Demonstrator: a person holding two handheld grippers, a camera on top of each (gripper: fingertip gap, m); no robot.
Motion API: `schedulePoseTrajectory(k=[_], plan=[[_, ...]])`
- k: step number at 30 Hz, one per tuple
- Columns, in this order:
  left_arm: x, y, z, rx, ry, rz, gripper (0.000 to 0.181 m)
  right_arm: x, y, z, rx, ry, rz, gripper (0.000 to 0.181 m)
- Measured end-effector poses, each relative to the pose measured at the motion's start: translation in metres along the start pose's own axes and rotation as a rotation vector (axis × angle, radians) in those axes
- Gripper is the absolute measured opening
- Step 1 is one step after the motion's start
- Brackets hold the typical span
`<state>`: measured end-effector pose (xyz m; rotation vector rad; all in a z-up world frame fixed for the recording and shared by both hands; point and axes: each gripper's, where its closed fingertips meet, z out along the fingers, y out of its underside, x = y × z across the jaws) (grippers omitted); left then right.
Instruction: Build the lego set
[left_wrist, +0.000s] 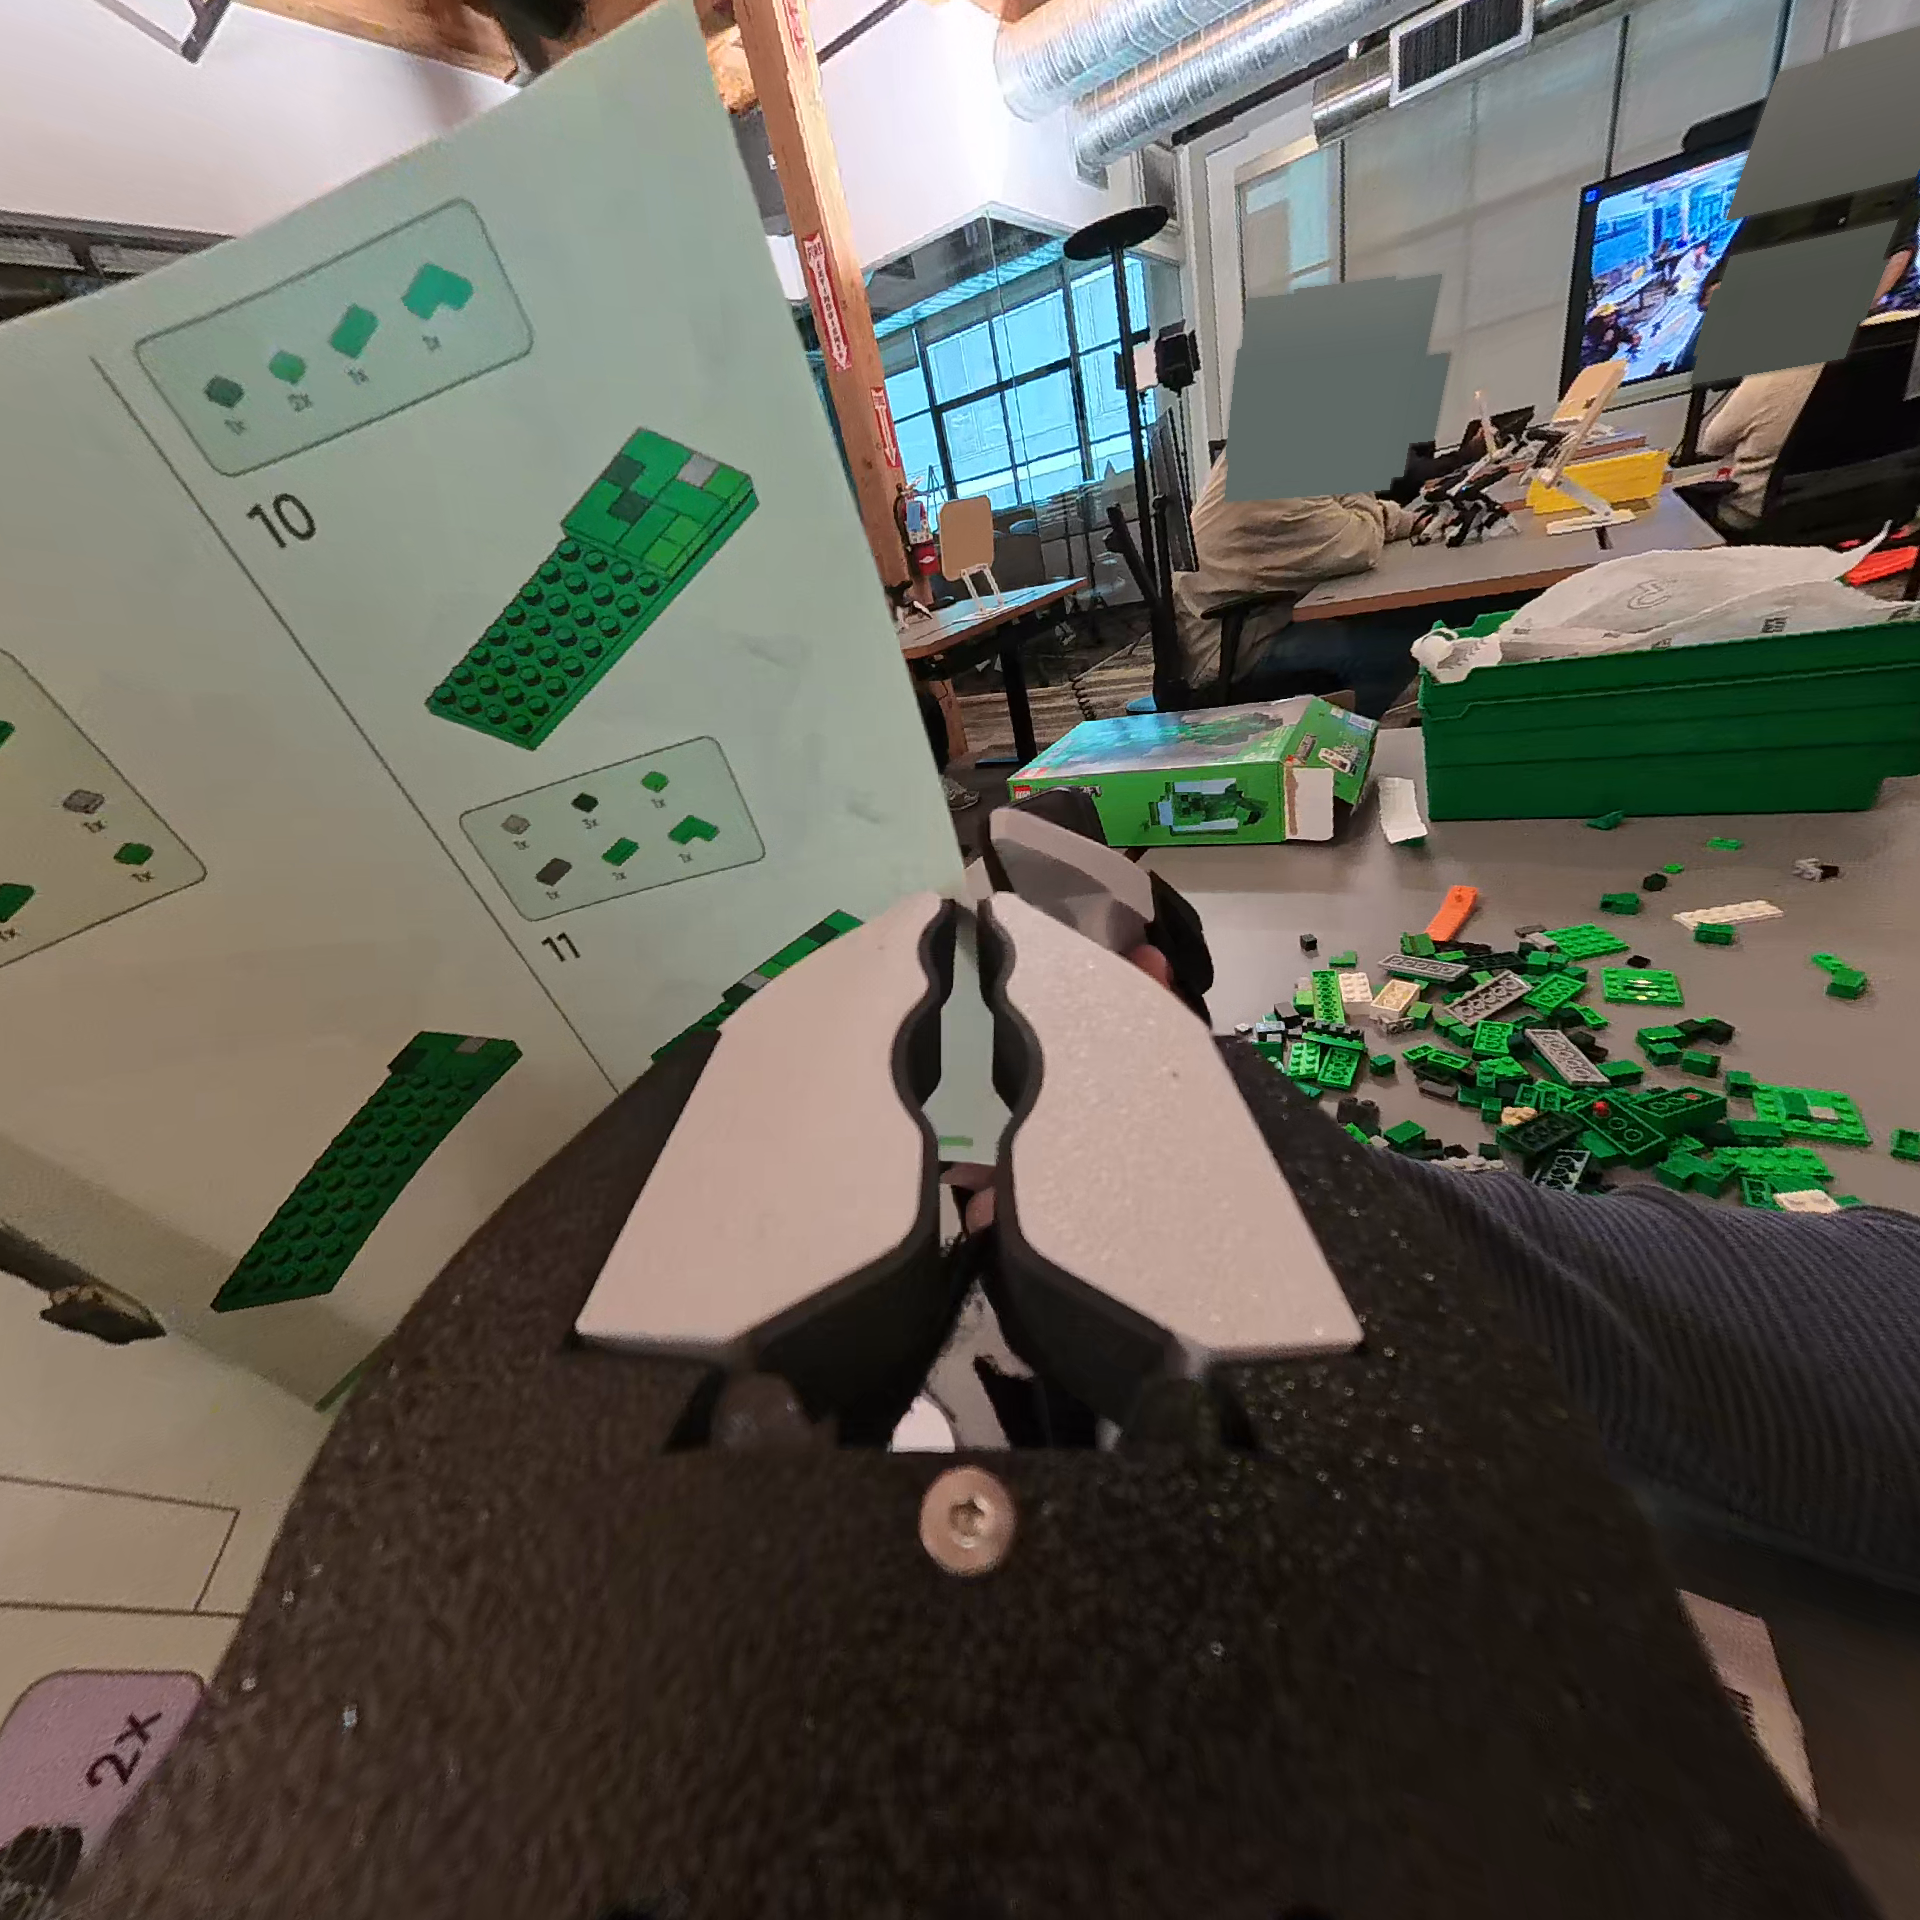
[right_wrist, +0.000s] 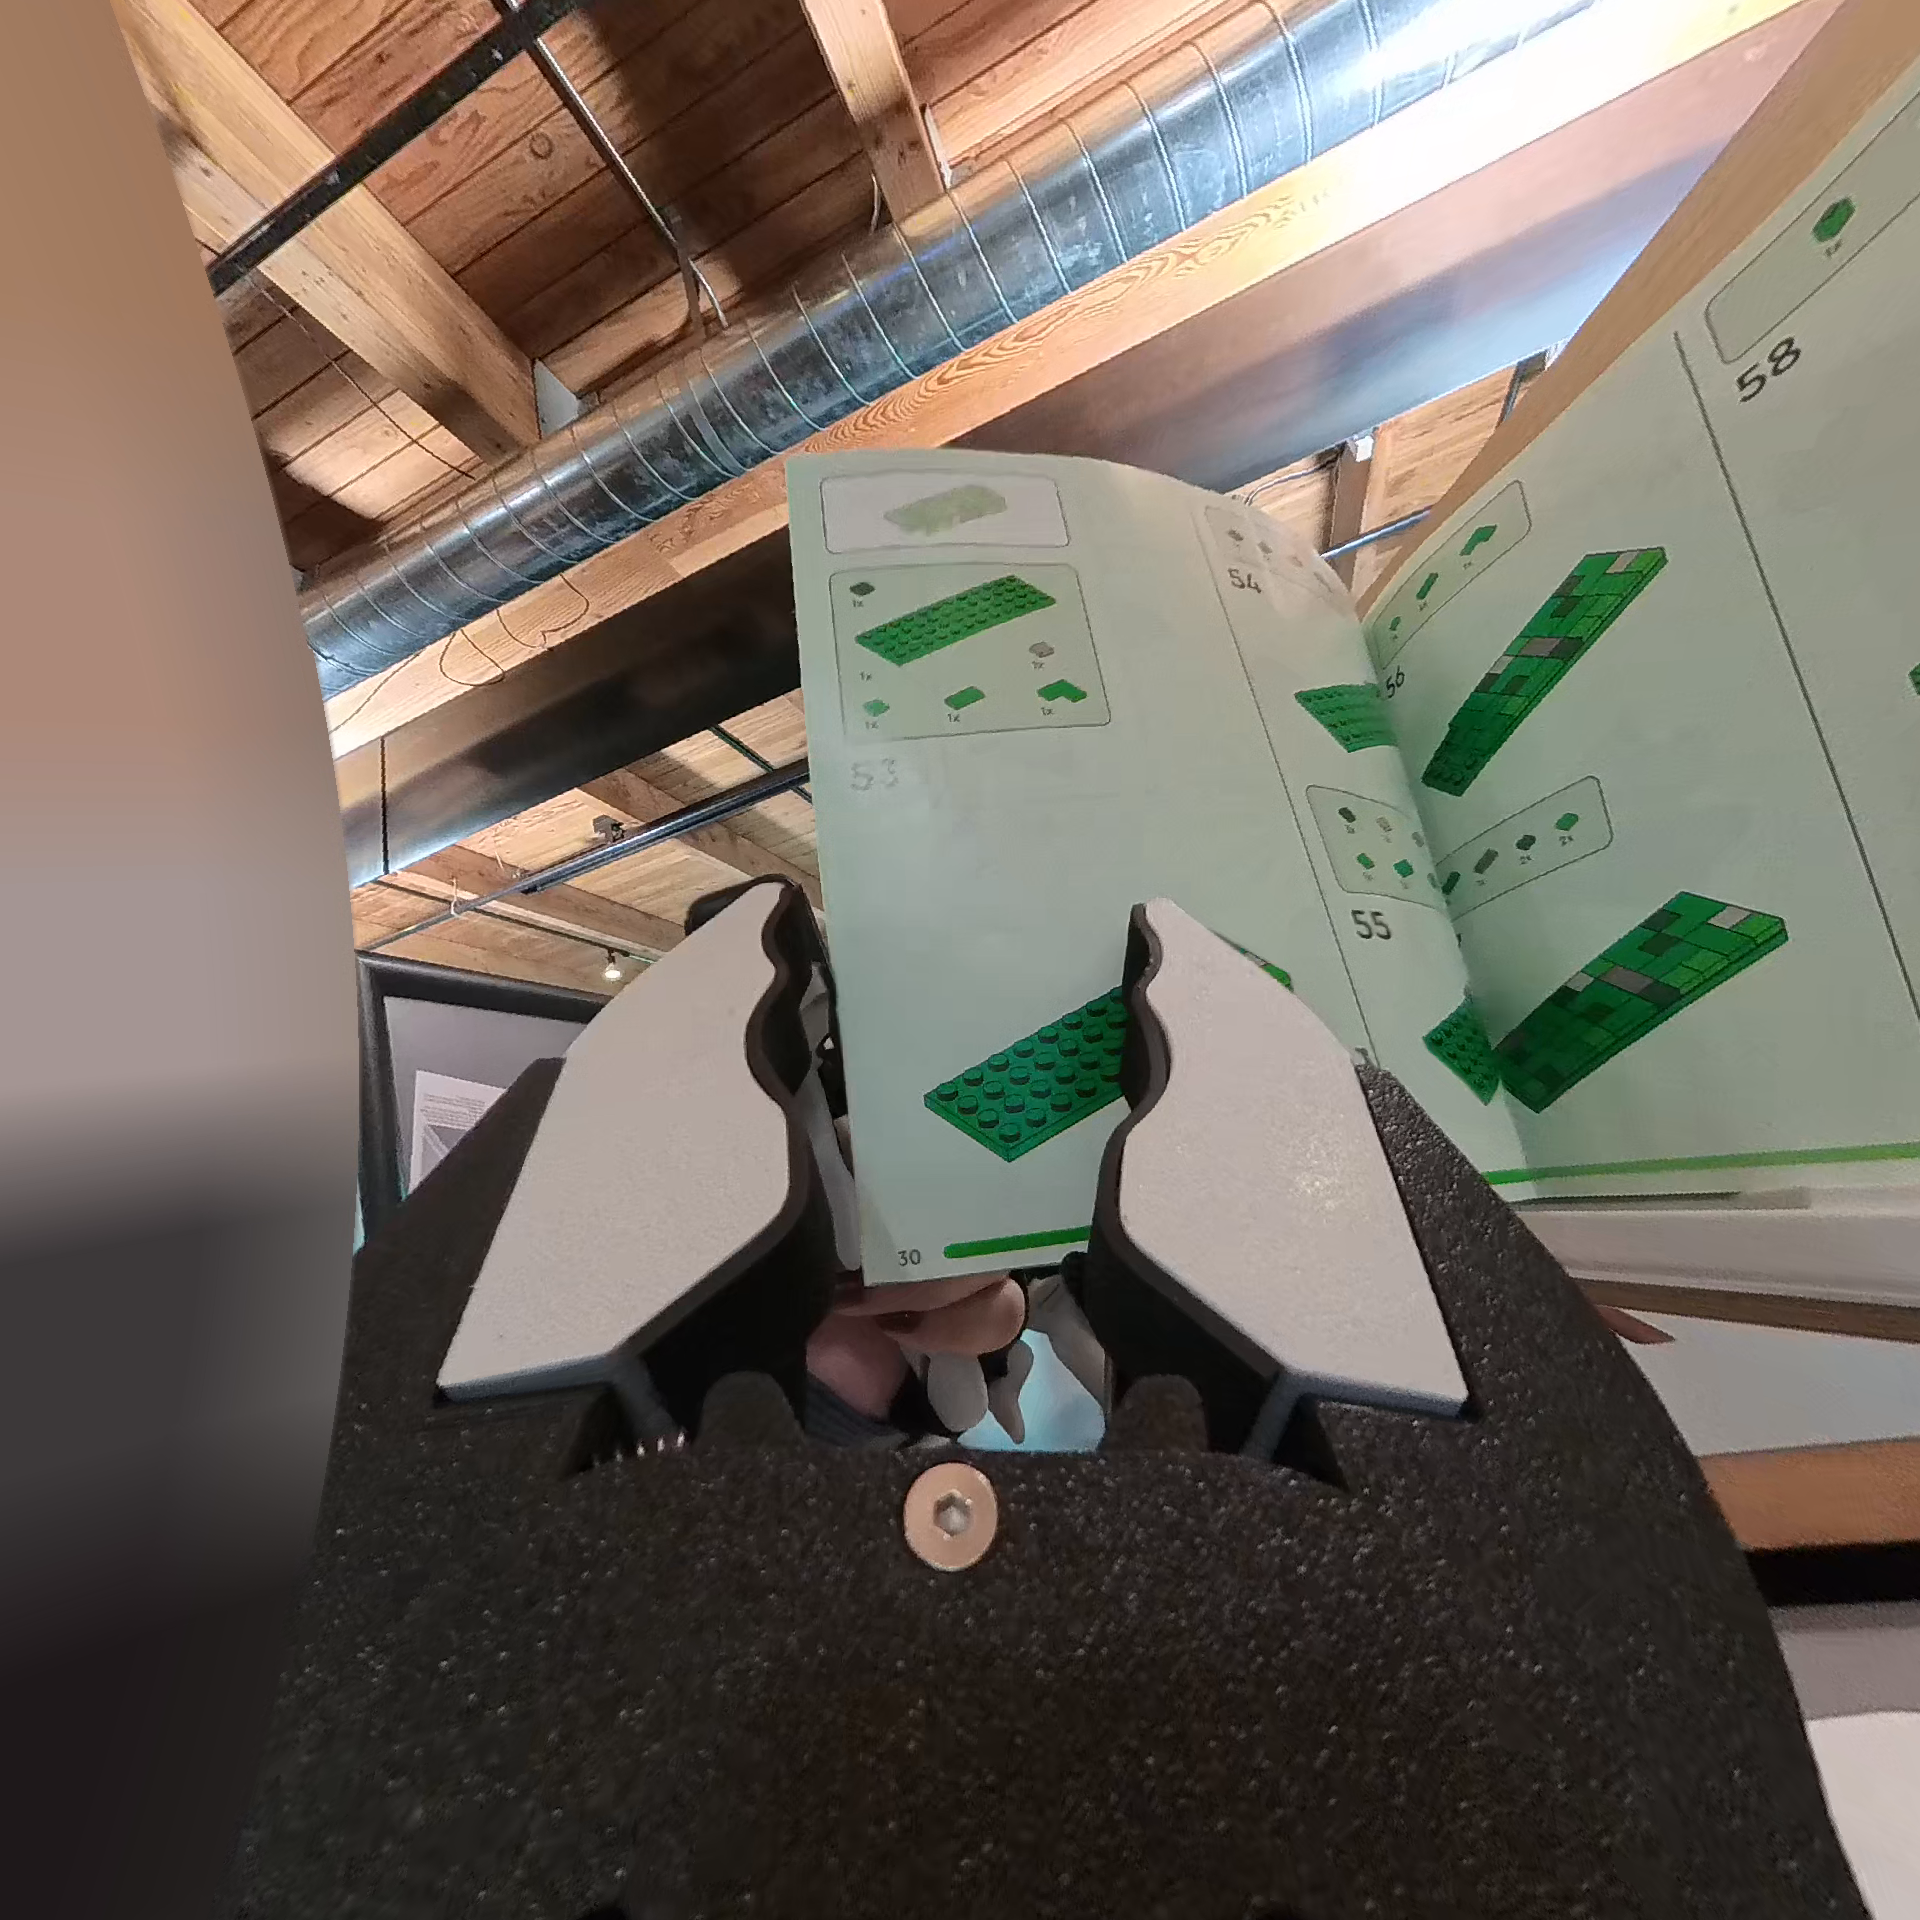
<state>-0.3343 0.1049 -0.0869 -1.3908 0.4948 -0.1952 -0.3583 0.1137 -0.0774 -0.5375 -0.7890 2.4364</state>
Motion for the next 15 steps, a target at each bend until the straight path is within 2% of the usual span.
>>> schedulePoseTrajectory(k=[15], plan=[[0.0031, 0.0016, -0.0019, -0.008, 0.042, -0.023, 0.004, 0.0001, -0.0003, -0.0008, -0.002, 0.000, -0.001, 0.057]])
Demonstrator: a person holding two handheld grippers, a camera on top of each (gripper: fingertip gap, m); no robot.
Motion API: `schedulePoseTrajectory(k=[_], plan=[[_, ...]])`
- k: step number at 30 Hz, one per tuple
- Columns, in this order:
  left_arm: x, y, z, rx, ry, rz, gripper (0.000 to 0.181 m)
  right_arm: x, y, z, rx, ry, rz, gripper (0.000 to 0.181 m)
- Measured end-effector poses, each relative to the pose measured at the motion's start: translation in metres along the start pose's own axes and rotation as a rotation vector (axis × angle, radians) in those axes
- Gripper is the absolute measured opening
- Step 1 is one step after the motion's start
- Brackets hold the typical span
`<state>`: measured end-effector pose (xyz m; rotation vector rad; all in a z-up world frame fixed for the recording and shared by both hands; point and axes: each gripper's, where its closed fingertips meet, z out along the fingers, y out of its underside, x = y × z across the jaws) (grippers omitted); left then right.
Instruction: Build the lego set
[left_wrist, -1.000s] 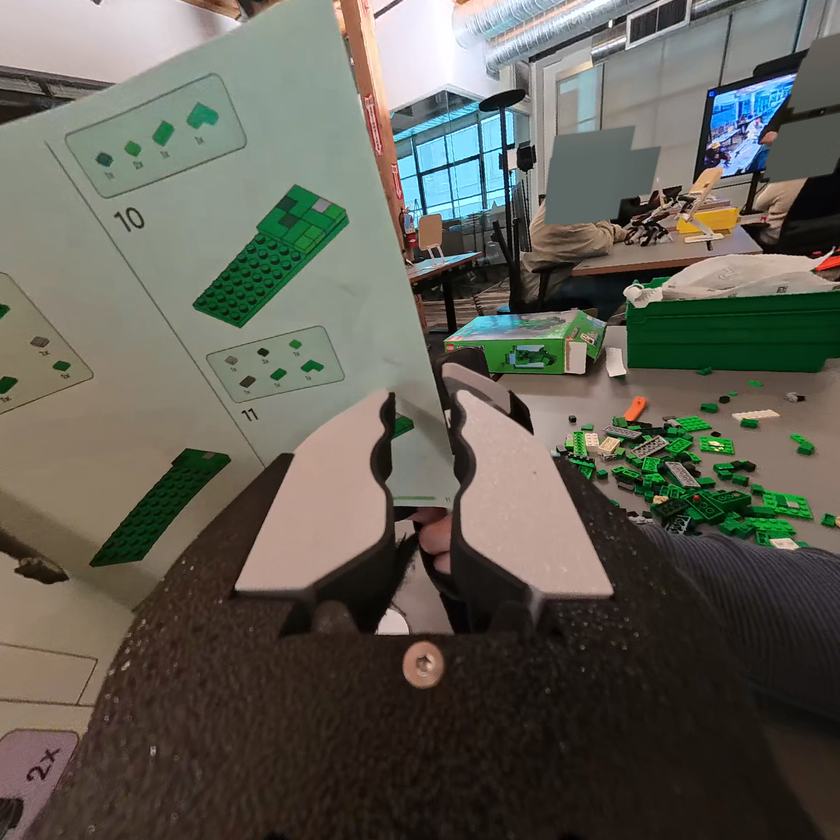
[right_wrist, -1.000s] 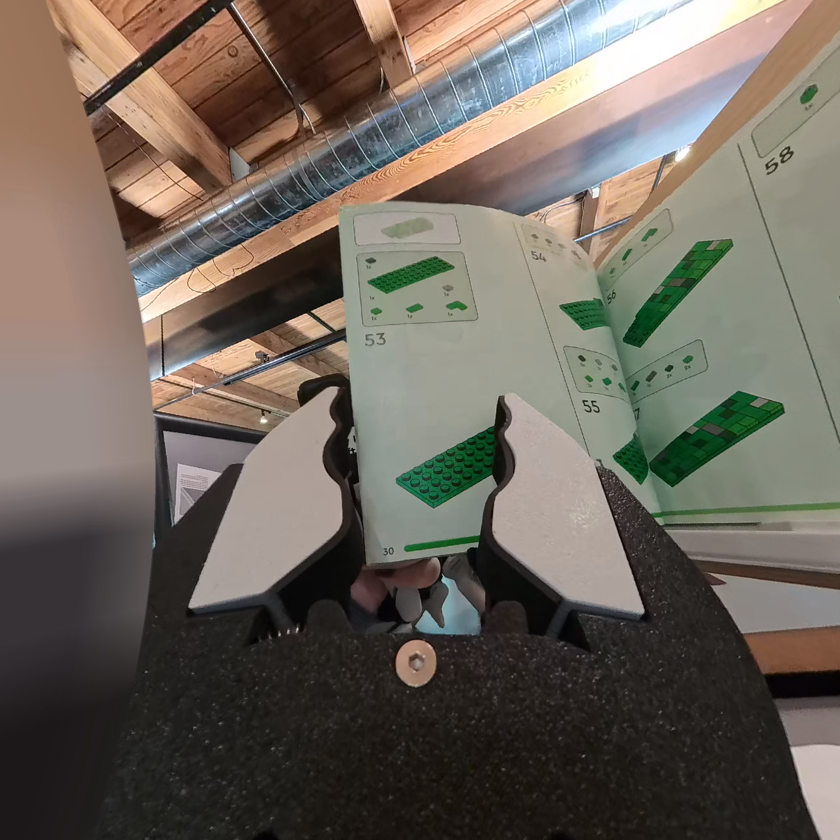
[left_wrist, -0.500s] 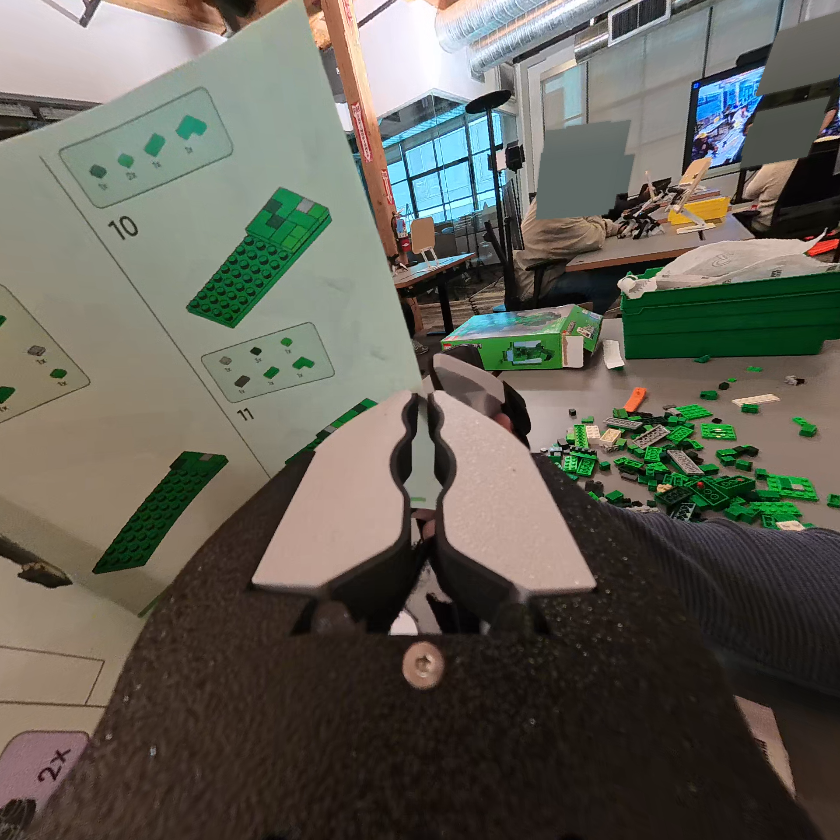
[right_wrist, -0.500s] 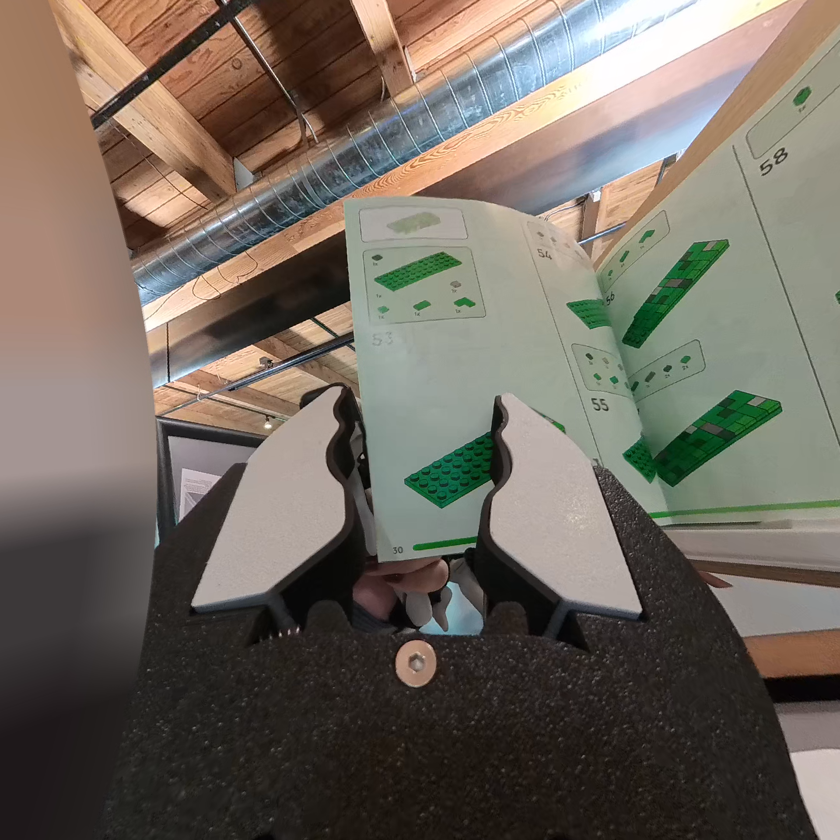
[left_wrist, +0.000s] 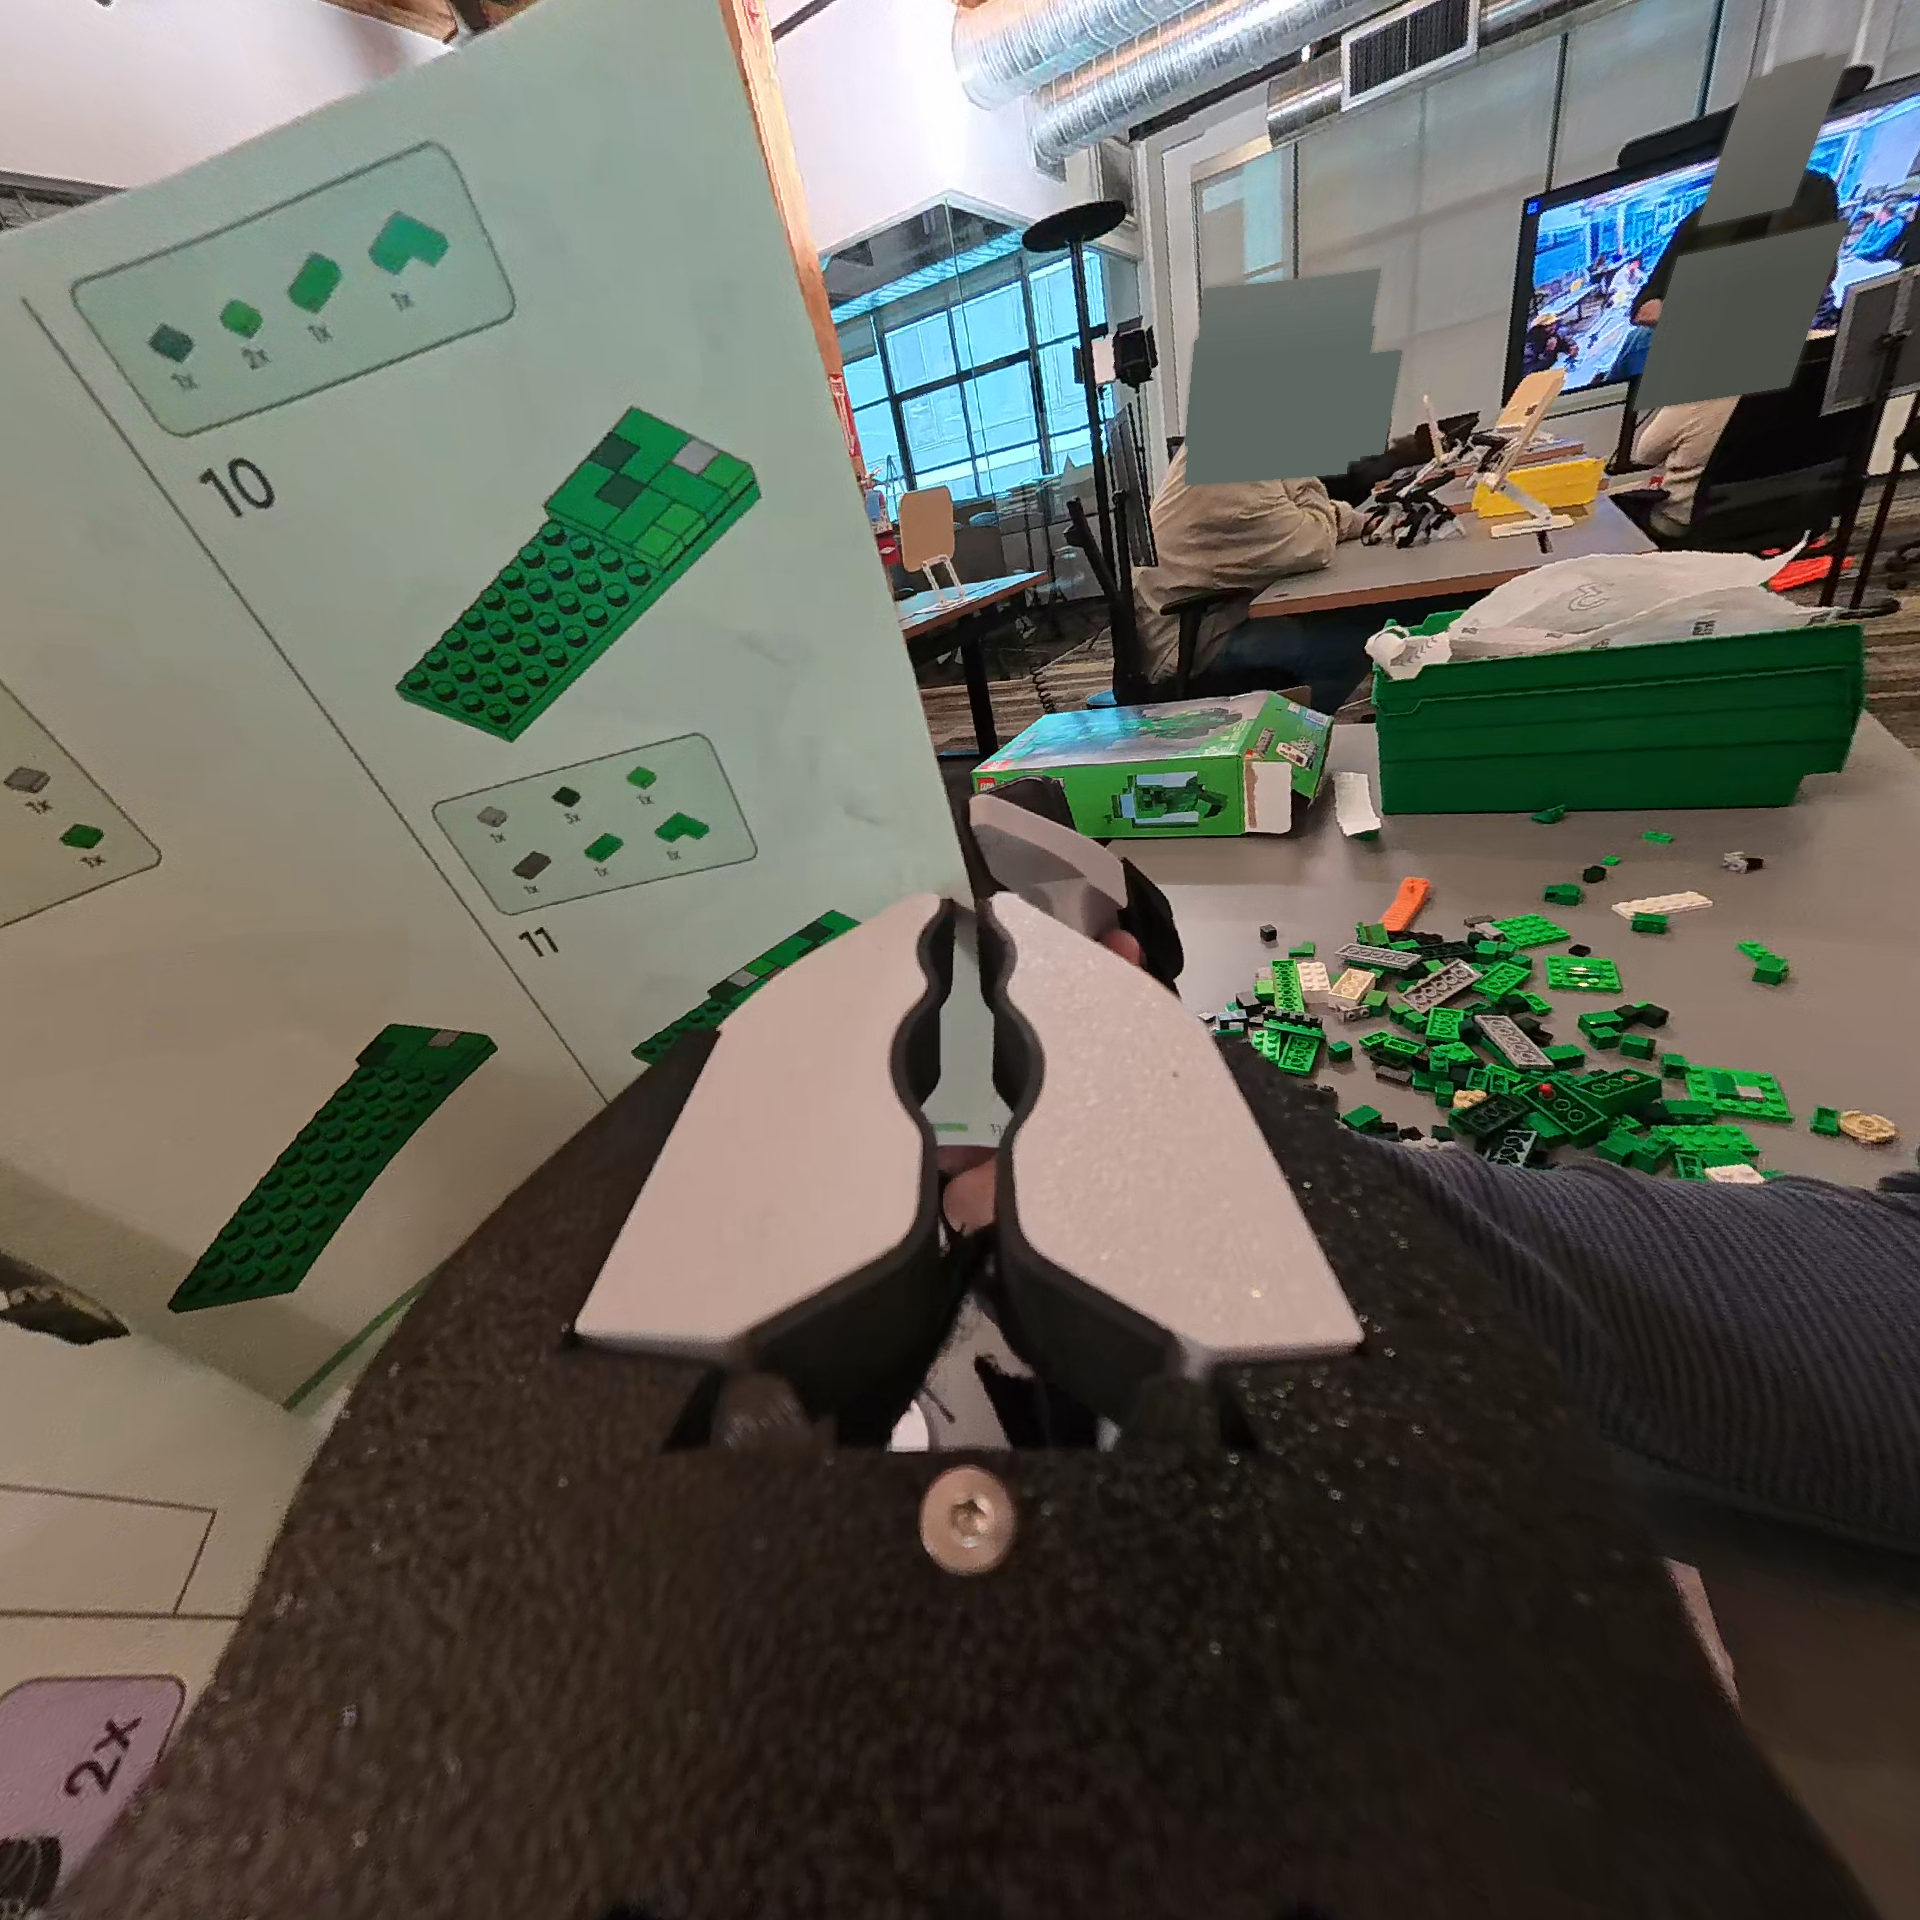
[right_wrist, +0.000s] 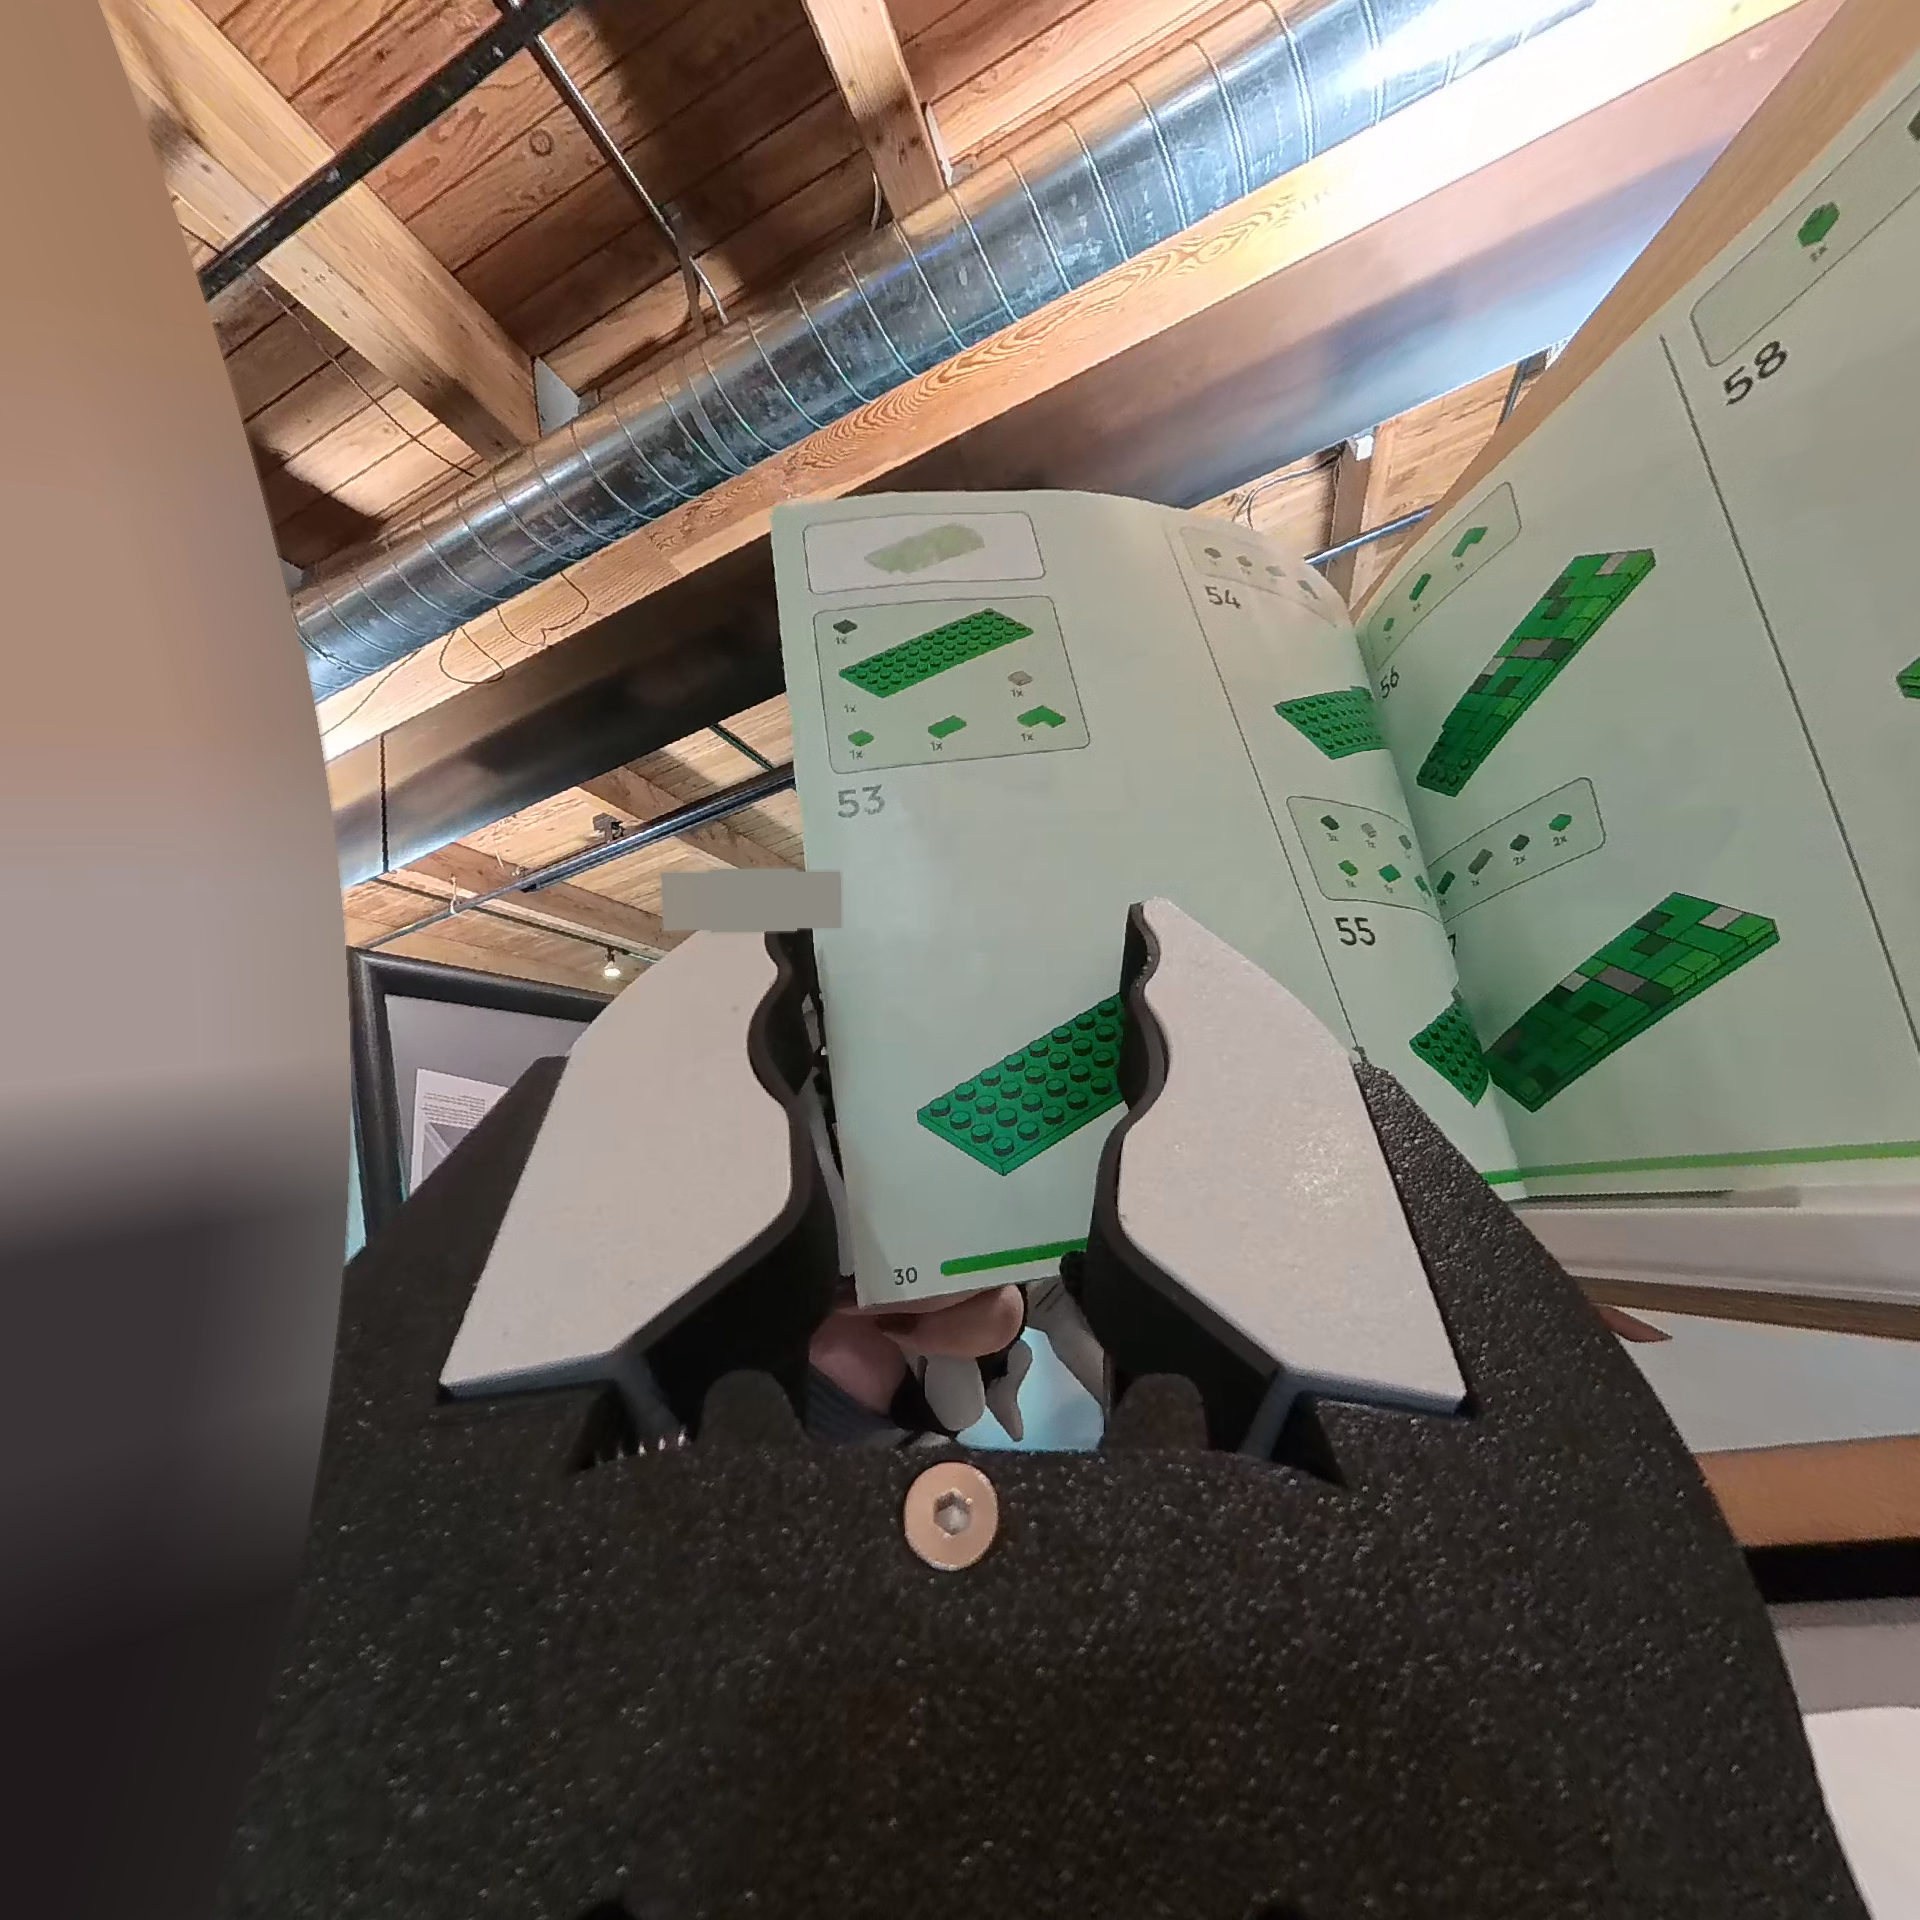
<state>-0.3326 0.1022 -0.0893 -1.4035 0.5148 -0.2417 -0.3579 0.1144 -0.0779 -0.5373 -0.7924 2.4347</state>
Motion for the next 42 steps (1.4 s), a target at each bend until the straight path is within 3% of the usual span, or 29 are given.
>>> schedulePoseTrajectory(k=[21, 35, 38, 42], plan=[[0.004, 0.007, 0.003, -0.040, 0.038, -0.013, 0.000, 0.000, -0.002, -0.002, 0.012, -0.002, 0.003, 0.056], [-0.020, -0.003, -0.005, 0.027, -0.107, -0.044, 0.000, 0.004, -0.007, -0.003, 0.030, 0.038, -0.029, 0.057], [-0.028, -0.007, -0.009, 0.059, -0.147, -0.070, 0.000, 0.009, -0.015, -0.004, 0.043, 0.126, -0.137, 0.060], [-0.037, -0.012, -0.016, 0.107, -0.186, -0.112, 0.000, 0.010, -0.044, -0.013, 0.089, 0.350, -0.499, 0.060]])
